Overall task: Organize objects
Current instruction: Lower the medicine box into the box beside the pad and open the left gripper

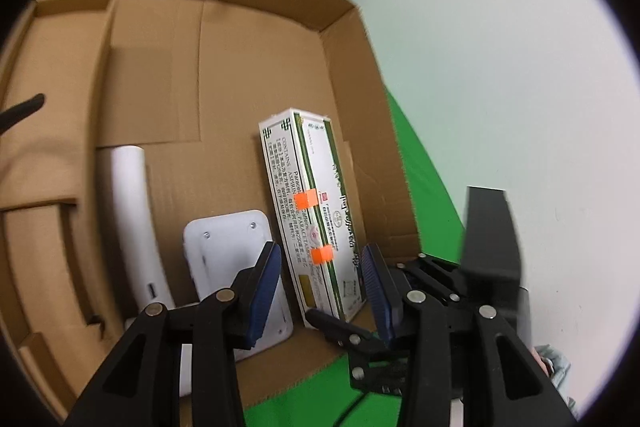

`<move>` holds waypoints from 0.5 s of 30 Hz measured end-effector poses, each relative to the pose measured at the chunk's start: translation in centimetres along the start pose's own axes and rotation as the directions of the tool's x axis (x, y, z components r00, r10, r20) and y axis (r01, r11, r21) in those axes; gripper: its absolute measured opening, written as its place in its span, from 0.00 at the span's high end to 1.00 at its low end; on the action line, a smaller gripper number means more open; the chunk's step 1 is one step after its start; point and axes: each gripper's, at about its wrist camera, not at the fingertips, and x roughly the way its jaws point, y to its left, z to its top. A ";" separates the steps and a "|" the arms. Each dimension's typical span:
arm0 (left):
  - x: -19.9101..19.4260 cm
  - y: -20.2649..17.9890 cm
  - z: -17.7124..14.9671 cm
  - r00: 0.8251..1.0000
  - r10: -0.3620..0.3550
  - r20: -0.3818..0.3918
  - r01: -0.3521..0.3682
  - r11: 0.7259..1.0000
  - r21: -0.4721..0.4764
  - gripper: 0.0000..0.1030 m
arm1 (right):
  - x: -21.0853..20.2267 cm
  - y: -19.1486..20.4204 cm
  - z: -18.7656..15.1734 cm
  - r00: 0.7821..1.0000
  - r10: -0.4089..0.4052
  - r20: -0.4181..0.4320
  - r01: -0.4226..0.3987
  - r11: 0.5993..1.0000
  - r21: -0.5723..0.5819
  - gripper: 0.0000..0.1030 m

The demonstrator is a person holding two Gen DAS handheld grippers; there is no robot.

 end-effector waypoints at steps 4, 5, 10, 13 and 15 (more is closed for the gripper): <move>-3.4 -0.6 -1.6 0.995 0.042 0.089 -0.046 0.998 0.047 0.61 | -0.4 0.0 0.3 1.000 0.025 0.017 -0.025 1.000 -0.004 0.36; -4.1 -0.5 -1.6 0.992 0.057 0.116 -0.063 0.996 0.055 0.61 | -0.6 0.0 0.5 0.999 0.029 0.022 -0.029 1.000 -0.003 0.36; -9.2 0.6 -4.0 0.942 0.194 0.272 -0.216 0.975 0.050 0.58 | -2.2 0.0 0.7 0.997 0.029 0.075 -0.029 1.000 -0.001 0.31; -10.7 -1.2 -4.2 0.849 0.345 0.401 -0.392 0.919 0.037 0.50 | -4.4 0.4 0.2 0.982 0.040 0.187 -0.041 0.999 0.002 0.10; -12.0 -1.4 -5.4 0.776 0.421 0.470 -0.485 0.874 0.019 0.38 | -5.4 0.0 -0.3 0.961 0.057 0.269 -0.066 0.998 0.024 0.03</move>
